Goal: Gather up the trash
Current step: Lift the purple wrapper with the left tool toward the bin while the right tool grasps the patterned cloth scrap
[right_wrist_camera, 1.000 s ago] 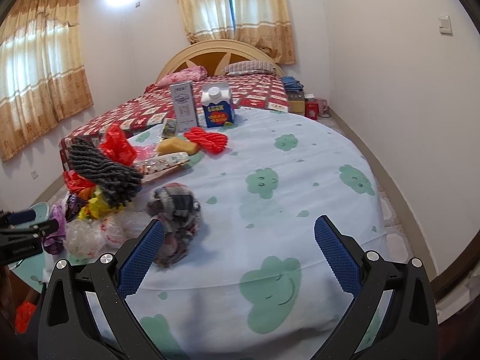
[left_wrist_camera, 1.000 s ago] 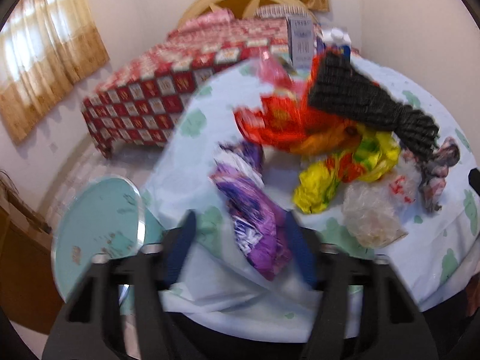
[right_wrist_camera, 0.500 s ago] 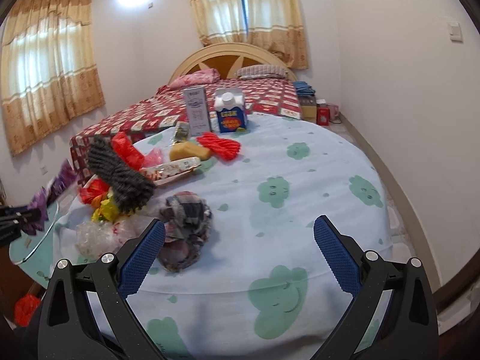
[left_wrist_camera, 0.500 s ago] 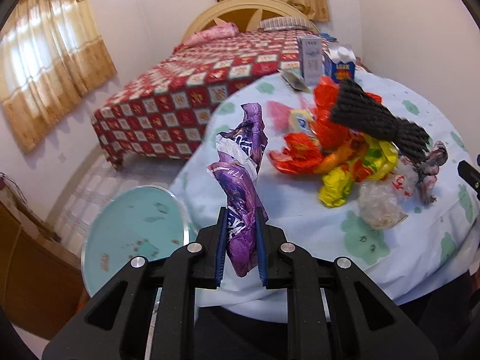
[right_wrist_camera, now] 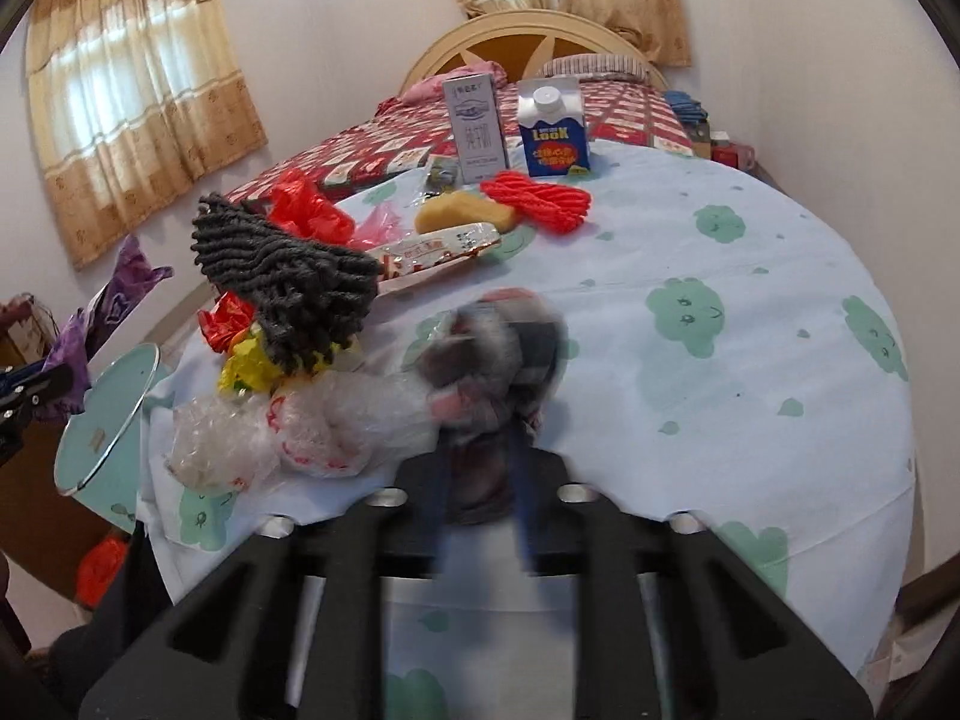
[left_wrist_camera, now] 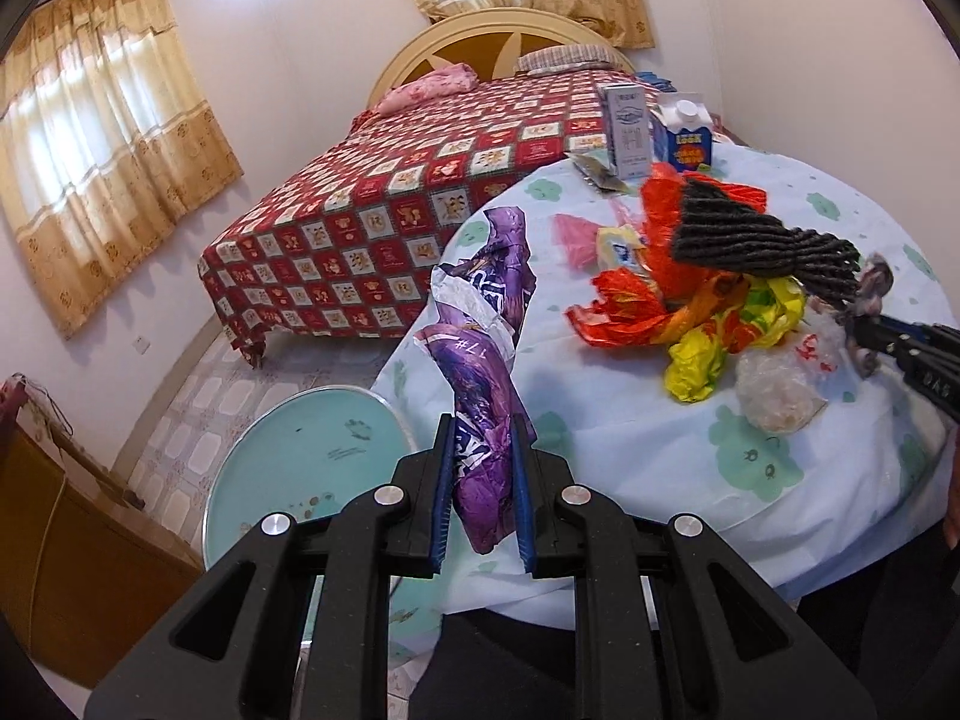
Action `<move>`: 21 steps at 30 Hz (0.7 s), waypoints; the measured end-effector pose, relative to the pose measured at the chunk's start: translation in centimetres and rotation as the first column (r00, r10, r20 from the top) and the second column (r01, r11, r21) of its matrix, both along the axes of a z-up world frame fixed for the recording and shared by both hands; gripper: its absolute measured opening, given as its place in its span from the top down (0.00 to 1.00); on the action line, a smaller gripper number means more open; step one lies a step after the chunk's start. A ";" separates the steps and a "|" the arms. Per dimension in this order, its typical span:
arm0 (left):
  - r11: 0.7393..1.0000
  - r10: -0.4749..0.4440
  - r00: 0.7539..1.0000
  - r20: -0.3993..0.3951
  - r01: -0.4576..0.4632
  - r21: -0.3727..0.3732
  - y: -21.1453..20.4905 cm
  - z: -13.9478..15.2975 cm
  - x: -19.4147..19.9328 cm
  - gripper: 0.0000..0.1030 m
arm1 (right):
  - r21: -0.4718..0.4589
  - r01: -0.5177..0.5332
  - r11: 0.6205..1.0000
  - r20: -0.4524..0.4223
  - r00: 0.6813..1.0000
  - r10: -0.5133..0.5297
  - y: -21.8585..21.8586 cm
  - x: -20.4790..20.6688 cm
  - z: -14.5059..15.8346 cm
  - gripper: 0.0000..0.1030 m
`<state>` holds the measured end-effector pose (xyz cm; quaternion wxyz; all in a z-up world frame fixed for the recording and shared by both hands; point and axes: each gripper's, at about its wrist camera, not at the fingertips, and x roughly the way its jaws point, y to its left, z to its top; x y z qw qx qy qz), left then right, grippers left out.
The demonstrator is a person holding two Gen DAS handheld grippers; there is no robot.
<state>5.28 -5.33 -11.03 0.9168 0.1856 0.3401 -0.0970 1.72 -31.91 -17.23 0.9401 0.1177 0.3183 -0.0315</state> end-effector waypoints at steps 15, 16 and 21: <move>0.987 0.150 0.987 0.052 -0.146 -0.065 6.3 3.3 1.1 0.83 | -0.097 -0.029 0.995 0.182 0.982 0.046 1.8 -0.7 8.2 0.93; 0.986 0.155 0.986 0.057 -0.152 -0.064 6.6 3.4 1.1 0.83 | -0.107 -0.043 0.993 0.189 0.980 0.063 2.4 -0.5 8.6 0.93; 0.979 0.201 0.977 0.076 -0.196 -0.058 8.3 3.9 1.2 0.83 | -0.147 -0.104 0.984 0.211 0.968 0.134 5.2 1.2 9.8 0.93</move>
